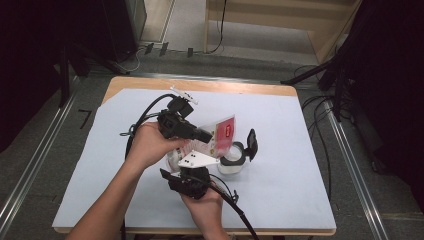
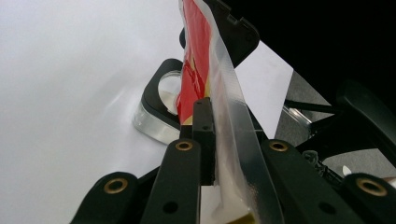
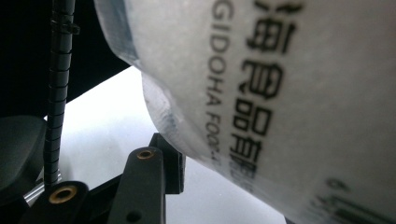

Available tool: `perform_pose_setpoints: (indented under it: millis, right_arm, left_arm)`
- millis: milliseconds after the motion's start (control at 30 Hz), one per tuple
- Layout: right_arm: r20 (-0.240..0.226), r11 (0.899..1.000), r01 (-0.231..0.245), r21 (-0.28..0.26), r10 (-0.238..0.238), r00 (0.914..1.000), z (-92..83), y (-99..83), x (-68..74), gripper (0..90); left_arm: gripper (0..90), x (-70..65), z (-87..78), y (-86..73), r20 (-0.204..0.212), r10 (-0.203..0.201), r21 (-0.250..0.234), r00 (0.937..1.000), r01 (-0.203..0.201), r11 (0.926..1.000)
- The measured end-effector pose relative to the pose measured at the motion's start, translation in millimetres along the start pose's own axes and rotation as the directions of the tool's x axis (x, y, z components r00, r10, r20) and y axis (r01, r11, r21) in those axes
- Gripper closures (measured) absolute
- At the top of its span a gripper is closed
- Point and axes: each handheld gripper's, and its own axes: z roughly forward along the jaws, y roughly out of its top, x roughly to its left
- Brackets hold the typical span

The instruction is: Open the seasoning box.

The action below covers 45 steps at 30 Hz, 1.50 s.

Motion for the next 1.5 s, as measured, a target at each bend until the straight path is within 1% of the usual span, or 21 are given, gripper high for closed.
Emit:
perform_pose_setpoints:
  millis: [300,533,600,667,800,1000,1200,1267,1433,1500]
  right_arm:
    - [0.004,1.000,-0.012,-0.005,0.012,0.9999,-1.7,0.7,-0.5,62.8]
    - [-0.004,1.000,-0.019,-0.005,0.019,0.9998,-3.1,2.5,-0.8,62.7]
    - [-0.006,1.000,-0.018,-0.003,0.018,0.9998,-2.6,3.1,-1.4,62.7]
    - [-0.004,1.000,-0.020,0.000,0.020,0.9998,-2.2,3.5,-1.3,62.7]
    - [-0.005,1.000,-0.023,-0.002,0.023,0.9997,-2.4,4.2,-0.9,62.9]
    - [0.000,1.000,-0.026,0.000,0.026,0.9997,-3.1,3.9,-0.4,62.9]
    - [0.000,1.000,-0.030,-0.001,0.030,0.9996,-3.1,3.8,-0.3,62.9]
    - [-0.001,0.999,-0.033,-0.004,0.033,0.9995,-2.9,3.7,-0.3,62.9]
    - [-0.001,0.999,-0.031,-0.010,0.031,0.9995,-1.8,3.5,-0.1,61.7]
    - [0.000,0.999,-0.032,-0.012,0.032,0.9995,-1.7,3.2,0.5,61.7]
  left_arm:
    - [83.4,-3.8,1.3,1.2,-0.013,0.003,-0.011,0.9999,-0.003,0.9999]
    - [82.9,-4.7,0.5,2.2,-0.015,0.009,-0.012,0.9998,-0.010,0.9999]
    - [82.9,-4.3,0.4,1.9,-0.021,0.011,-0.019,0.9997,-0.011,0.9998]
    - [82.9,-3.8,-0.1,2.1,-0.025,0.011,-0.015,0.9996,-0.011,0.9998]
    - [82.6,-4.5,0.5,2.2,-0.021,0.012,-0.030,0.9997,-0.013,0.9995]
    - [82.4,-5.7,1.4,2.4,-0.027,0.016,-0.021,0.9995,-0.016,0.9996]
    - [82.4,-6.2,1.9,2.6,-0.031,0.019,-0.023,0.9994,-0.019,0.9995]
    - [82.5,-6.9,2.4,2.4,-0.031,0.019,-0.031,0.9993,-0.020,0.9993]
    - [82.6,-6.9,1.6,2.5,-0.037,0.027,-0.020,0.9989,-0.027,0.9994]
    - [82.7,-7.0,2.2,2.3,-0.035,0.025,-0.026,0.9991,-0.026,0.9993]
